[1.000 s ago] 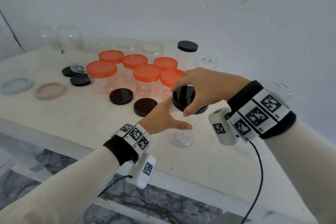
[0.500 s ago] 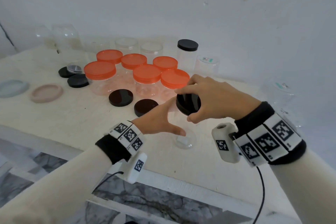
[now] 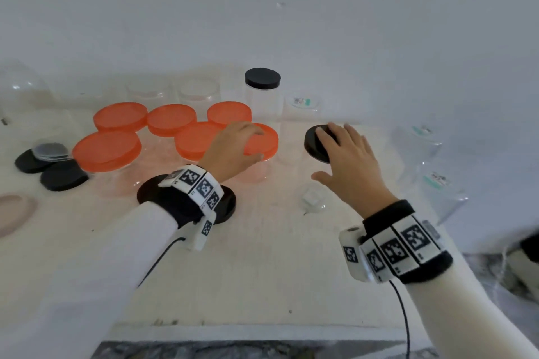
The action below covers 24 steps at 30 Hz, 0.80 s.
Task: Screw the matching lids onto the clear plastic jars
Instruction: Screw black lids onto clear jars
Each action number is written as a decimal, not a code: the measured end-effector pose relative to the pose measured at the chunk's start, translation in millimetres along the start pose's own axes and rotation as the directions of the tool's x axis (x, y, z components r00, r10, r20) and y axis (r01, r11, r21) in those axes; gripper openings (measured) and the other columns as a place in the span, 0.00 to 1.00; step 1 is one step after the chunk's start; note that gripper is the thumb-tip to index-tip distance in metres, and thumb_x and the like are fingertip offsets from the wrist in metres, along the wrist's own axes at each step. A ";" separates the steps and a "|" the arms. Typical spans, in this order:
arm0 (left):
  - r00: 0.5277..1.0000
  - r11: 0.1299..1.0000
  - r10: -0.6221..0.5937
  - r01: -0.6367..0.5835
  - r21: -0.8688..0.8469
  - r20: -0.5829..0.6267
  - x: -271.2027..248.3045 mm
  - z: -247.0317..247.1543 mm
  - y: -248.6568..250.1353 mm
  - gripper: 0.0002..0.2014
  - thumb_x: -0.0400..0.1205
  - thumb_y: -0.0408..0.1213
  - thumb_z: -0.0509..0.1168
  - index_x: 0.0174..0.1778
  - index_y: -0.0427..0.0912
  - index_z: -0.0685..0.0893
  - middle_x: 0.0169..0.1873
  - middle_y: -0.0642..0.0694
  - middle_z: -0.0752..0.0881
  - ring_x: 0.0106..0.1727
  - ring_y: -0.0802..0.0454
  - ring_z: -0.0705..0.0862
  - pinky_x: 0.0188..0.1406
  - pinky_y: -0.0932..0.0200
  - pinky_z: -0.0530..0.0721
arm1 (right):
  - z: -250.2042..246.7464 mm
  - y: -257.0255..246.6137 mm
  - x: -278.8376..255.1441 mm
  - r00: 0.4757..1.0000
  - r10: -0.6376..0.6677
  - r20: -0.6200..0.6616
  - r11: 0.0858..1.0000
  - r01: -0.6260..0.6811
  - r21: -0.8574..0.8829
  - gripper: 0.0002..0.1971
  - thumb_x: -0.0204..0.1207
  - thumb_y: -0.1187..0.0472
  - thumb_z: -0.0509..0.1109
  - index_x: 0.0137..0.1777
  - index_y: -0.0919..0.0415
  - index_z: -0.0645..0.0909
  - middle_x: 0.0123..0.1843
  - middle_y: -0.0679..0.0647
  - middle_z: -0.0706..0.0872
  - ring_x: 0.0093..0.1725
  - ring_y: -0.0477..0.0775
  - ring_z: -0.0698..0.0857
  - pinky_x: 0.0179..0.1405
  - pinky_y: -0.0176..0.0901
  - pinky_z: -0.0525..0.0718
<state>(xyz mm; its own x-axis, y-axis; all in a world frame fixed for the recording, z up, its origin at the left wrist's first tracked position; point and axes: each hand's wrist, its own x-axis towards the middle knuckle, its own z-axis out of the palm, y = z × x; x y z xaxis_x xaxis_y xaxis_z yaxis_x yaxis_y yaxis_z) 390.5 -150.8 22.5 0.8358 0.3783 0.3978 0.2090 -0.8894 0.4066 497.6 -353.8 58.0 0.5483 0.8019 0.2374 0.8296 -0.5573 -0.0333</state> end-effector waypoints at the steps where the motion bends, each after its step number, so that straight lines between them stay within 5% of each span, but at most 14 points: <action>1: 1.000 1.000 -0.001 0.000 0.031 0.007 8.1 1.8 -3.1 0.24 0.75 0.42 0.72 0.66 0.42 0.78 0.68 0.47 0.77 0.71 0.48 0.71 0.71 0.51 0.66 | 5.0 1.8 3.0 0.998 0.043 -0.042 0.999 -0.042 0.024 0.39 0.73 0.52 0.74 0.80 0.56 0.60 0.82 0.58 0.58 0.80 0.65 0.54 0.79 0.59 0.55; 5: 0.979 0.983 -0.093 0.061 0.171 0.183 28.9 5.6 -12.0 0.32 0.76 0.56 0.66 0.75 0.48 0.69 0.79 0.49 0.63 0.81 0.48 0.55 0.77 0.33 0.49 | 21.2 7.3 14.7 0.967 0.223 -0.124 0.950 -0.187 0.251 0.35 0.72 0.54 0.75 0.78 0.52 0.65 0.81 0.60 0.55 0.77 0.67 0.56 0.72 0.61 0.68; 9: 0.930 0.978 -0.169 0.117 0.172 0.327 31.3 9.8 -16.4 0.35 0.78 0.63 0.58 0.79 0.52 0.62 0.82 0.49 0.54 0.83 0.47 0.46 0.76 0.31 0.42 | 34.7 13.5 27.8 0.933 0.302 -0.198 0.886 -0.198 0.419 0.33 0.72 0.59 0.76 0.75 0.56 0.68 0.80 0.59 0.55 0.75 0.64 0.59 0.65 0.57 0.73; 14: 0.921 0.970 -0.172 0.097 0.222 0.349 28.5 12.8 -19.0 0.35 0.79 0.65 0.52 0.80 0.52 0.59 0.83 0.50 0.50 0.83 0.46 0.43 0.77 0.31 0.41 | 52.4 25.2 44.2 0.866 0.419 -0.274 0.783 -0.192 0.592 0.34 0.69 0.61 0.78 0.74 0.59 0.69 0.78 0.64 0.54 0.76 0.63 0.62 0.71 0.40 0.60; 16: 0.920 0.973 -0.168 0.097 0.210 0.354 28.8 12.6 -19.3 0.35 0.79 0.65 0.52 0.80 0.52 0.59 0.83 0.50 0.49 0.83 0.46 0.43 0.76 0.31 0.41 | 56.9 30.3 51.8 0.846 0.450 -0.284 0.745 -0.181 0.642 0.36 0.68 0.61 0.79 0.74 0.61 0.68 0.75 0.64 0.59 0.72 0.63 0.68 0.69 0.36 0.63; 20: 0.925 0.975 -0.155 0.086 0.206 0.346 28.1 13.9 -20.5 0.35 0.79 0.65 0.51 0.80 0.52 0.59 0.83 0.50 0.49 0.83 0.47 0.42 0.76 0.31 0.41 | 62.1 43.2 69.6 0.827 0.488 -0.280 0.762 -0.246 0.599 0.36 0.68 0.55 0.79 0.75 0.56 0.67 0.76 0.59 0.63 0.69 0.62 0.71 0.60 0.44 0.70; 24: 0.927 0.972 -0.154 0.081 0.221 0.341 27.8 15.9 -20.6 0.35 0.79 0.65 0.50 0.80 0.52 0.58 0.83 0.50 0.49 0.83 0.47 0.42 0.76 0.31 0.41 | 67.0 53.5 87.9 0.818 0.500 -0.285 0.729 -0.219 0.648 0.37 0.68 0.60 0.79 0.75 0.58 0.65 0.75 0.60 0.63 0.68 0.62 0.72 0.63 0.40 0.68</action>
<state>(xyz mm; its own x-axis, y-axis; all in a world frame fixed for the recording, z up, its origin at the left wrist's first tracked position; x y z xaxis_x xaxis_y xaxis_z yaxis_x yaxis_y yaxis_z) 417.5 -126.1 12.1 0.9160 0.4005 0.0253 0.3826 -0.8906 0.2458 597.2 -298.7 12.1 0.8327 0.3161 0.4545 0.5532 -0.4427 -0.7056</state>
